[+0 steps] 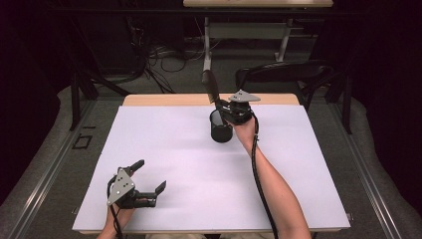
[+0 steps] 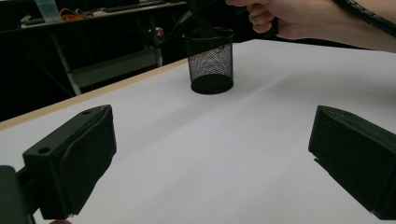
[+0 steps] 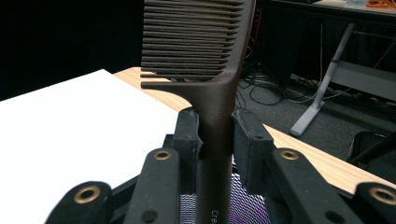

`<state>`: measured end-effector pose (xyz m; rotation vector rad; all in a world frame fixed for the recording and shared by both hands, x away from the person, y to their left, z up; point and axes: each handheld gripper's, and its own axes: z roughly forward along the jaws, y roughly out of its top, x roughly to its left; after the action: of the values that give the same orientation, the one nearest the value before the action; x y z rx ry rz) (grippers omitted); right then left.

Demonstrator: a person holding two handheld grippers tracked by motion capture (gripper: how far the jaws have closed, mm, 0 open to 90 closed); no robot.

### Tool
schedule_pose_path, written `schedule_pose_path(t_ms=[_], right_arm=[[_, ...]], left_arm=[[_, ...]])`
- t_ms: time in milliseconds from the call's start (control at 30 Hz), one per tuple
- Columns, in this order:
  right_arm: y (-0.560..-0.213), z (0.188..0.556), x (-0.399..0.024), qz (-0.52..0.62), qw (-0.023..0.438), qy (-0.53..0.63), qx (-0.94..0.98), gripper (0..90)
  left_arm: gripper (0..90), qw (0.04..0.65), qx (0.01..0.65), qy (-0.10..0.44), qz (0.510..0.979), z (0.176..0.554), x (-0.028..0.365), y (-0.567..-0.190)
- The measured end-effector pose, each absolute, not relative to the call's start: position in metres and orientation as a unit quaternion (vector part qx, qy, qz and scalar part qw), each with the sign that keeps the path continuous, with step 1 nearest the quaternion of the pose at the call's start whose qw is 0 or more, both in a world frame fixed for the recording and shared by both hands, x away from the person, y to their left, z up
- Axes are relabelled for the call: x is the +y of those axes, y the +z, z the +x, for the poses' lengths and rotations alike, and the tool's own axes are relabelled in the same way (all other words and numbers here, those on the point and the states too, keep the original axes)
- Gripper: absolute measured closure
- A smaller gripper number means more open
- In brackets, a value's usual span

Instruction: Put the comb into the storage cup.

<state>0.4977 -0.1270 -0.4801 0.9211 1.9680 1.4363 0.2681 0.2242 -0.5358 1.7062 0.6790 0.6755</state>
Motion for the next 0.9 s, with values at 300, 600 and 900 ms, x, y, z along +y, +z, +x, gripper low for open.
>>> schedule_pose_path(t_ms=[300,600,900], right_arm=[[-0.481,0.4977,-0.1262,0.339,0.265,0.527,0.733,72.5],[-0.4839,0.4978,-0.1254,0.337,0.264,0.519,0.739,72.5],[-0.4884,0.4969,-0.1257,0.339,0.261,0.516,0.742,72.4]], left_arm=[[0.9,0.558,0.288,0.289,0.722,0.2673,0.2249,-0.5352],[0.9,0.557,0.288,0.287,0.724,0.2685,0.2247,-0.5358],[0.9,0.557,0.288,0.287,0.724,0.2684,0.2242,-0.5359]])
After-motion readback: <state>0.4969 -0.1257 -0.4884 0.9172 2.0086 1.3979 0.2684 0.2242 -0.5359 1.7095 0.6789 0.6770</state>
